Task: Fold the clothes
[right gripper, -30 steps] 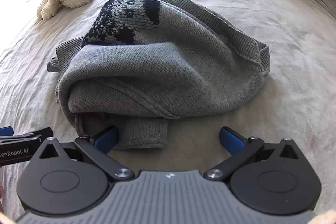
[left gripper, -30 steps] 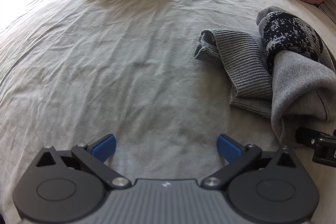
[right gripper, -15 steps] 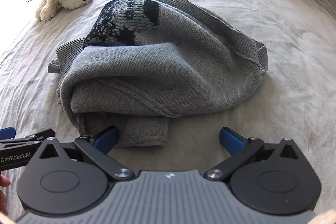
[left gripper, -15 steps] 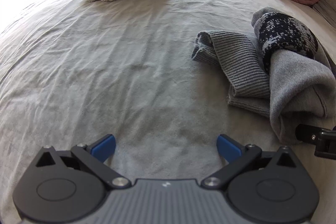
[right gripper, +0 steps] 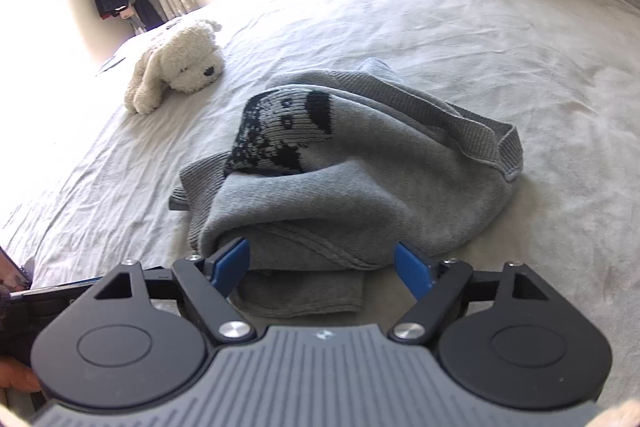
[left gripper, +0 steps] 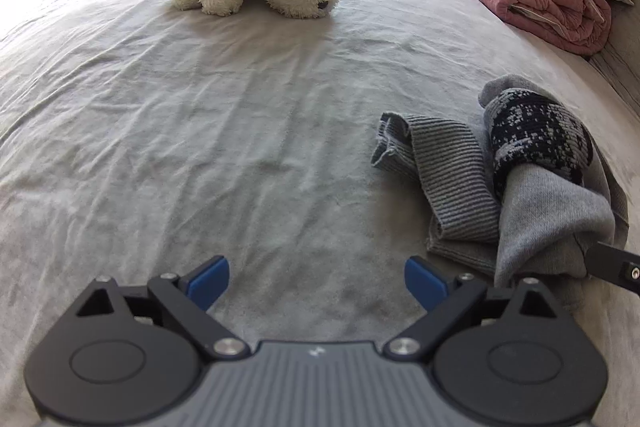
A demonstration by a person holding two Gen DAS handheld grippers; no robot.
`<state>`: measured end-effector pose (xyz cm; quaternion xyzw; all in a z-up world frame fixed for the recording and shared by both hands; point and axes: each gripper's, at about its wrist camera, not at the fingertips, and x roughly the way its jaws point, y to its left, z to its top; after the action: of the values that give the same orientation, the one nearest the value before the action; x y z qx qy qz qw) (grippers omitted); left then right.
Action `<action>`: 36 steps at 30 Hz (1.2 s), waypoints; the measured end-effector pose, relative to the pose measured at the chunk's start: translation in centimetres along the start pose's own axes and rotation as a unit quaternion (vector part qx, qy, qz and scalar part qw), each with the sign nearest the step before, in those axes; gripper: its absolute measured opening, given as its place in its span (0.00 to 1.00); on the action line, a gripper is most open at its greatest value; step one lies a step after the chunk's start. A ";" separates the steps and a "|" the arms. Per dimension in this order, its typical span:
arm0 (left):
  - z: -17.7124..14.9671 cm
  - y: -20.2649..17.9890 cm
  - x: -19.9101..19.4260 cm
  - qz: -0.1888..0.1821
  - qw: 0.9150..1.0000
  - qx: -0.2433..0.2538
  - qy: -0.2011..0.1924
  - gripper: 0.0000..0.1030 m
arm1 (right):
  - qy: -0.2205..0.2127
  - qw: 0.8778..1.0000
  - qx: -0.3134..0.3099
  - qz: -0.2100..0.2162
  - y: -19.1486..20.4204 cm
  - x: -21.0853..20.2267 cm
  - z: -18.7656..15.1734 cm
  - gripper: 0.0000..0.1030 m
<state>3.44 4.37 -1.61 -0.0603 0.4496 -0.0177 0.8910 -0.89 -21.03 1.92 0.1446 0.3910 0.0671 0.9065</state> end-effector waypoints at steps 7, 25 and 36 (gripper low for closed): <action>0.6 0.7 -0.7 -0.010 1.000 -0.022 -0.017 0.83 | 0.013 0.997 -0.034 0.073 3.9 1.9 -0.5 0.54; 0.5 0.2 -2.0 -0.017 0.999 0.002 -0.030 0.78 | 0.009 0.993 -0.113 0.016 4.7 4.1 -2.3 0.06; -0.3 -0.6 -3.5 -0.011 0.998 0.028 -0.054 0.78 | -0.031 0.997 -0.069 0.011 0.2 -3.0 -2.0 0.05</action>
<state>1.11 4.01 1.02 -0.0413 0.3994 -0.0362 0.9151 -4.39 -21.08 2.71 0.0879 0.3557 0.0998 0.9251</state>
